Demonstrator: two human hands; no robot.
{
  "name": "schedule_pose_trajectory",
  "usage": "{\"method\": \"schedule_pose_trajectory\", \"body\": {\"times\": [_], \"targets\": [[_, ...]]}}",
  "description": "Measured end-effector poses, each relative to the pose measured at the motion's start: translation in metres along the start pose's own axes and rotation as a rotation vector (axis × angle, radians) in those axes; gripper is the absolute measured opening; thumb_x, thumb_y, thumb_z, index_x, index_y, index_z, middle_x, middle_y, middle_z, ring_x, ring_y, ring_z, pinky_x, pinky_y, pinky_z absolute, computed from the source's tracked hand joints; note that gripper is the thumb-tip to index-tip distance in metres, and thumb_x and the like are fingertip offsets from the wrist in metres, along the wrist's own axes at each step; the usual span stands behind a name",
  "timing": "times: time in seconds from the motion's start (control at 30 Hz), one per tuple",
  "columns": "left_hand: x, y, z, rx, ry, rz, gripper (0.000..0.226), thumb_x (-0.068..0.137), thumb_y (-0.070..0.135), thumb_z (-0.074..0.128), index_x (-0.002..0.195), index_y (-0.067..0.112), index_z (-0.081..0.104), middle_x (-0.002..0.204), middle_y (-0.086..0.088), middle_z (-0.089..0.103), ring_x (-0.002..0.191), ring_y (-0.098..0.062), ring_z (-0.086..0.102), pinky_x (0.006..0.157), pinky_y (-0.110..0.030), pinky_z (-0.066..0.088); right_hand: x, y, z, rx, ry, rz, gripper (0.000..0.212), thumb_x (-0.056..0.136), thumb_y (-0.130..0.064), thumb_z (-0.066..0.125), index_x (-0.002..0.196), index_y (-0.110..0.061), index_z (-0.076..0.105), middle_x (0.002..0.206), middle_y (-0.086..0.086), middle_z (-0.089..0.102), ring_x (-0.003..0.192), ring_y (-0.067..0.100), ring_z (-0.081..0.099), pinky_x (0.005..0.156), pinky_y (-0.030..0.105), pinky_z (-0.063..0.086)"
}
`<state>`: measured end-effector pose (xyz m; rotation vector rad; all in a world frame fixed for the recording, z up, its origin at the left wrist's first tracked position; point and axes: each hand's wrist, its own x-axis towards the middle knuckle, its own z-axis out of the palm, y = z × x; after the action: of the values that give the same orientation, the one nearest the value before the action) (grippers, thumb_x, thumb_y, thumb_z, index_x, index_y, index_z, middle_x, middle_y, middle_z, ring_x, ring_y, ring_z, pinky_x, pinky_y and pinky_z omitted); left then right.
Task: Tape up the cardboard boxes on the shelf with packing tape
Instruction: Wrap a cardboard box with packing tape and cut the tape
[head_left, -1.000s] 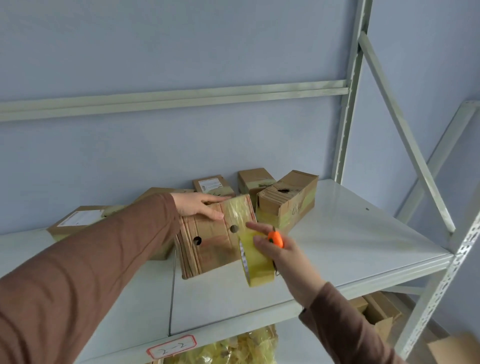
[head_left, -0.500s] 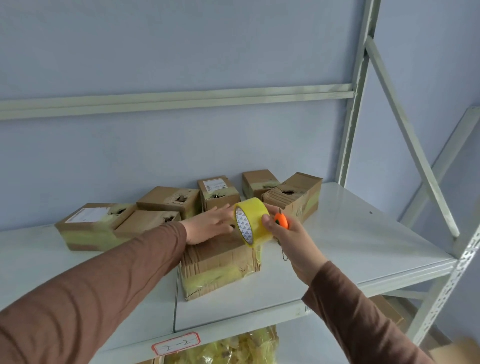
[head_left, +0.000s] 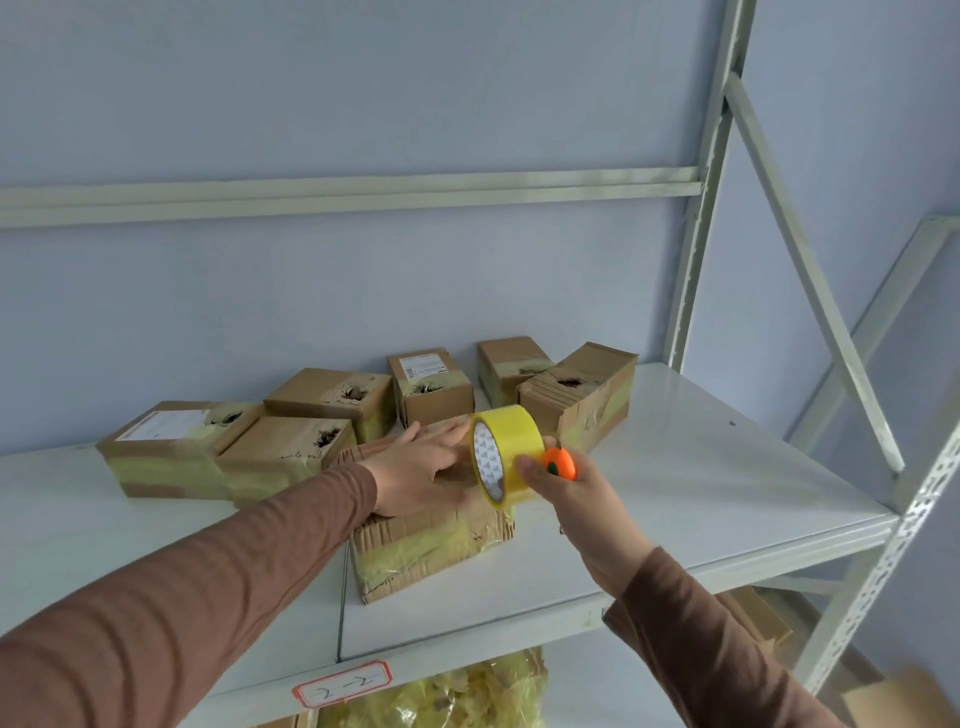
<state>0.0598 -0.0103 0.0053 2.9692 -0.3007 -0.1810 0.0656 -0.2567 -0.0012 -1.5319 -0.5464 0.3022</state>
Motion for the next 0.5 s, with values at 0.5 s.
{"method": "schedule_pose_trajectory", "body": {"times": [0.5], "targets": [[-0.021, 0.035, 0.002, 0.216, 0.028, -0.141, 0.054, 0.109, 0.052, 0.021, 0.147, 0.069, -0.013, 0.169, -0.010, 0.016, 0.154, -0.036, 0.025, 0.125, -0.047, 0.026, -0.055, 0.019, -0.018, -0.303, 0.017, 0.228, 0.013, 0.101, -0.022, 0.062, 0.110, -0.013, 0.063, 0.094, 0.007, 0.066, 0.085, 0.023, 0.060, 0.077, 0.036, 0.047]]}}
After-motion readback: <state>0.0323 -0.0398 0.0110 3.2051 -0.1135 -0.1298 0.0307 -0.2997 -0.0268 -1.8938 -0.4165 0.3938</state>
